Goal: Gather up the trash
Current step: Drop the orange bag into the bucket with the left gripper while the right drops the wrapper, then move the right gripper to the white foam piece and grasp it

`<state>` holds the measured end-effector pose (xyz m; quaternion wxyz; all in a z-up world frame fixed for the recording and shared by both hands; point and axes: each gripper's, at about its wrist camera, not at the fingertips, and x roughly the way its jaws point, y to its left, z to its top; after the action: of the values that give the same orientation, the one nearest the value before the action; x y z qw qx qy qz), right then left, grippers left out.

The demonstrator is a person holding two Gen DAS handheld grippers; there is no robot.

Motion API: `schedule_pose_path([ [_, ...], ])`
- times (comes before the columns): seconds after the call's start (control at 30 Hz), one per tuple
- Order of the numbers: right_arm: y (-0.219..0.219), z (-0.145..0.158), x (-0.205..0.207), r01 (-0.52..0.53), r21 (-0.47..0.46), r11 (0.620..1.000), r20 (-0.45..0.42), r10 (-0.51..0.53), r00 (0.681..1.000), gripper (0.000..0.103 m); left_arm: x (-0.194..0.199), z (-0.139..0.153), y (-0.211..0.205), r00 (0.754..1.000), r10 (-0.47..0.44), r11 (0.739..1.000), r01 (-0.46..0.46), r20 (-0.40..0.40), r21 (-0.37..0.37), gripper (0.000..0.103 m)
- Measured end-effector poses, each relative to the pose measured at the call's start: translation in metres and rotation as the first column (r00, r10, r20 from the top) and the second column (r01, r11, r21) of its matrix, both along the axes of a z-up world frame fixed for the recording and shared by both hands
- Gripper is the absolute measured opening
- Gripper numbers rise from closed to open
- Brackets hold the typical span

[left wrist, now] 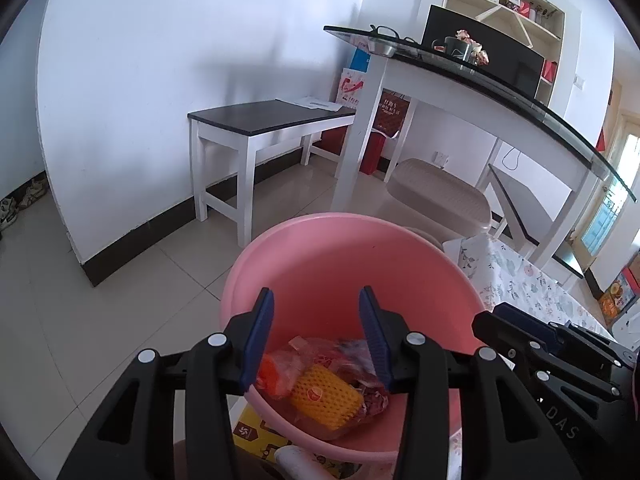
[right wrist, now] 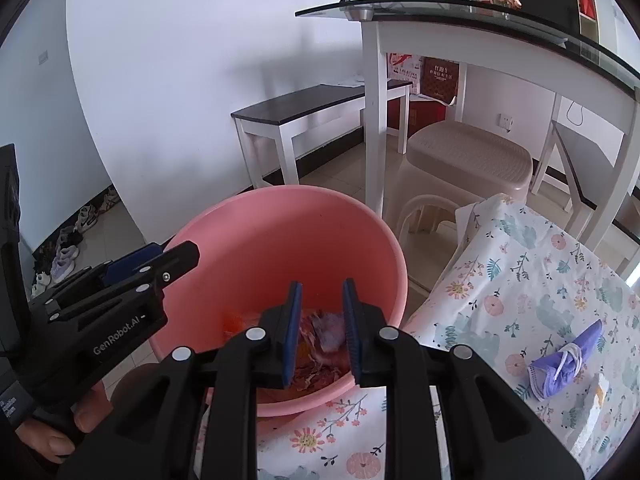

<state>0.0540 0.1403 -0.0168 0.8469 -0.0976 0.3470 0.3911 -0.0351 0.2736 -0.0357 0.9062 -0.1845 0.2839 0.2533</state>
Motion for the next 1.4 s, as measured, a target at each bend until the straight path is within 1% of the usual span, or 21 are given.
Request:
schedule_pose_path([
  [0.23,-0.018,0.004,-0.004,0.037,0.008,0.999,-0.003,-0.037,0.999,0.021,-0.004,0.008,-0.011,0.999,-0.032,0.999,0.032,0.018,0.006,0.043],
  [0.4,-0.04,0.006,-0.004,0.083,0.013,0.996,-0.017,-0.083,0.996,0.021,-0.003,0.014,-0.025,0.997,-0.079,0.997,0.078,0.02,0.022,0.043],
  [0.5,-0.058,0.005,-0.003,0.126,0.001,0.992,-0.013,-0.126,0.992,0.021,-0.002,0.017,-0.036,0.994,-0.111,0.993,0.111,0.022,0.028,0.043],
  [0.67,-0.086,0.001,0.0,0.189,-0.01,0.982,-0.043,-0.189,0.981,0.021,0.005,0.019,-0.052,0.987,-0.159,0.987,0.158,0.013,0.033,0.043],
  [0.77,-0.108,-0.004,0.002,0.241,-0.025,0.97,-0.052,-0.242,0.969,0.021,0.01,0.019,-0.061,0.982,-0.19,0.981,0.189,0.005,0.037,0.043],
  [0.83,-0.123,-0.007,0.004,0.277,-0.034,0.96,-0.06,-0.279,0.958,0.021,0.014,0.019,-0.067,0.978,-0.209,0.977,0.209,-0.004,0.045,0.044],
  [0.93,-0.148,-0.012,0.008,0.339,-0.05,0.939,-0.057,-0.342,0.938,0.021,0.018,0.018,-0.076,0.972,-0.237,0.97,0.237,-0.011,0.048,0.048],
  [1.0,-0.164,-0.016,0.013,0.377,-0.055,0.925,-0.068,-0.38,0.922,0.021,0.021,0.017,-0.082,0.966,-0.259,0.964,0.259,-0.018,0.052,0.048],
  [1.13,-0.196,-0.021,0.023,0.463,-0.051,0.885,-0.11,-0.465,0.878,0.021,0.027,0.016,-0.09,0.957,-0.288,0.956,0.288,-0.02,0.052,0.048],
  [1.17,-0.205,-0.022,0.025,0.488,-0.051,0.871,-0.115,-0.49,0.864,0.022,0.028,0.016,-0.093,0.955,-0.297,0.953,0.298,-0.018,0.052,0.048],
  [1.27,-0.22,-0.025,0.03,0.536,-0.058,0.842,-0.123,-0.539,0.833,0.026,0.029,0.016,-0.099,0.947,-0.322,0.945,0.322,-0.016,0.053,0.048],
  [1.3,-0.222,-0.027,0.032,0.545,-0.061,0.836,-0.129,-0.548,0.826,0.027,0.03,0.015,-0.1,0.944,-0.33,0.942,0.33,-0.017,0.052,0.048],
  [1.37,-0.226,-0.034,0.035,0.553,-0.071,0.83,-0.149,-0.557,0.817,0.035,0.031,0.014,-0.103,0.938,-0.345,0.937,0.346,-0.022,0.05,0.048],
  [1.4,-0.226,-0.037,0.036,0.553,-0.076,0.829,-0.157,-0.558,0.815,0.035,0.032,0.013,-0.105,0.935,-0.353,0.934,0.354,-0.025,0.049,0.048],
])
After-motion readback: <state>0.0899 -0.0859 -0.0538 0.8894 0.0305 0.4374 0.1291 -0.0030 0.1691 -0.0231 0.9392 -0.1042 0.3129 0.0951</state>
